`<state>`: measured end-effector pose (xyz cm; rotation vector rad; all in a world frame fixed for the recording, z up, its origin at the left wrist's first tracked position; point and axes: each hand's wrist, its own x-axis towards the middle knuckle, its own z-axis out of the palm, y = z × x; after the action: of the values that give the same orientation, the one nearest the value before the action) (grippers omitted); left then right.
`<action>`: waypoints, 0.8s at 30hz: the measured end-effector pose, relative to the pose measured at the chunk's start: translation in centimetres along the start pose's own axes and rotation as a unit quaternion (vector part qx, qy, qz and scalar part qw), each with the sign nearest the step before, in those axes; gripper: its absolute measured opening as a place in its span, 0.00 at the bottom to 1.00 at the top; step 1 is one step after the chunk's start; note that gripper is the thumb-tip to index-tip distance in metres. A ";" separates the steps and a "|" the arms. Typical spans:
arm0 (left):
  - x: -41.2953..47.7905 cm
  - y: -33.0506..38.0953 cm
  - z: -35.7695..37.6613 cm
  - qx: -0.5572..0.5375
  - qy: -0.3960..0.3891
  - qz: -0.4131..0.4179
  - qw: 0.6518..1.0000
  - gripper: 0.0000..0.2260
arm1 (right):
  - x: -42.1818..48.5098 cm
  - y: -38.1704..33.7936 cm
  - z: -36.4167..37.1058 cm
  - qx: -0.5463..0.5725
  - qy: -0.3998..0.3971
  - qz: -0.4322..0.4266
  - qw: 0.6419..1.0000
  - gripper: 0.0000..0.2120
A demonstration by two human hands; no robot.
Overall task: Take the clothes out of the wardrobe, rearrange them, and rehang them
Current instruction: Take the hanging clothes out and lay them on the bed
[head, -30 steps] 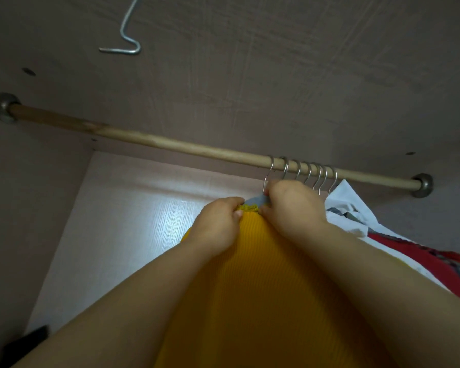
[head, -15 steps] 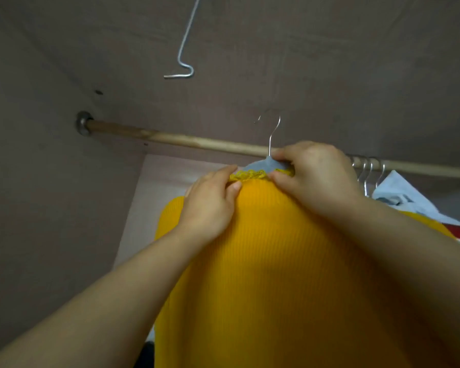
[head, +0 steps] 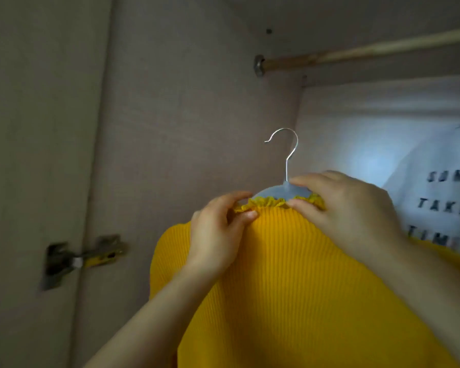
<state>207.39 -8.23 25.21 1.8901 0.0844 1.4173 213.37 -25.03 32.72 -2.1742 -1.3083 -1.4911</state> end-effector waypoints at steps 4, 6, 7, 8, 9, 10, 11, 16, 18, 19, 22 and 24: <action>-5.4 -1.9 -5.5 0.093 0.041 -0.017 0.995 0.15 | -3.9 -5.1 4.0 0.137 0.019 -0.014 0.990 0.18; -7.9 -2.4 -8.4 0.157 0.051 -0.020 0.986 0.15 | -5.5 -7.8 5.5 0.209 0.026 -0.026 0.977 0.19; -9.1 -2.6 -9.8 0.186 0.059 -0.025 0.980 0.16 | -6.2 -9.2 6.0 0.236 0.024 -0.033 0.971 0.19; -10.2 -2.7 -11.1 0.208 0.067 -0.034 0.975 0.16 | -6.8 -10.5 6.5 0.254 0.022 -0.039 0.966 0.20; -11.2 -2.6 -12.4 0.225 0.073 -0.041 0.971 0.16 | -7.4 -11.9 6.7 0.269 0.020 -0.043 0.962 0.19; -12.2 -2.5 -13.7 0.241 0.078 -0.048 0.966 0.17 | -7.7 -13.2 6.7 0.284 0.017 -0.046 0.958 0.19; -13.2 -2.4 -15.1 0.256 0.082 -0.057 0.961 0.16 | -8.0 -14.6 6.7 0.299 0.012 -0.052 0.953 0.19; -17.8 -1.0 -22.2 0.312 0.131 -0.110 0.935 0.15 | -8.6 -22.0 7.2 0.424 0.005 -0.107 0.899 0.18; -19.8 -0.1 -25.4 0.336 0.155 -0.125 0.920 0.15 | -8.7 -25.8 6.6 0.489 0.009 -0.127 0.863 0.17; -21.0 0.5 -27.2 0.348 0.169 -0.135 0.912 0.14 | -8.7 -27.9 6.1 0.505 0.012 -0.135 0.852 0.17; -24.9 2.7 -32.8 0.369 0.216 -0.184 0.885 0.12 | -8.9 -34.6 3.8 0.546 0.014 -0.159 0.822 0.16; -27.5 4.5 -36.8 0.392 0.243 -0.205 0.863 0.16 | -9.3 -39.3 1.7 0.569 0.016 -0.179 0.802 0.17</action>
<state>164.12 -5.05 9.58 1.8632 1.4119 1.6375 184.03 -6.00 12.42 -1.1206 -1.9392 -0.4571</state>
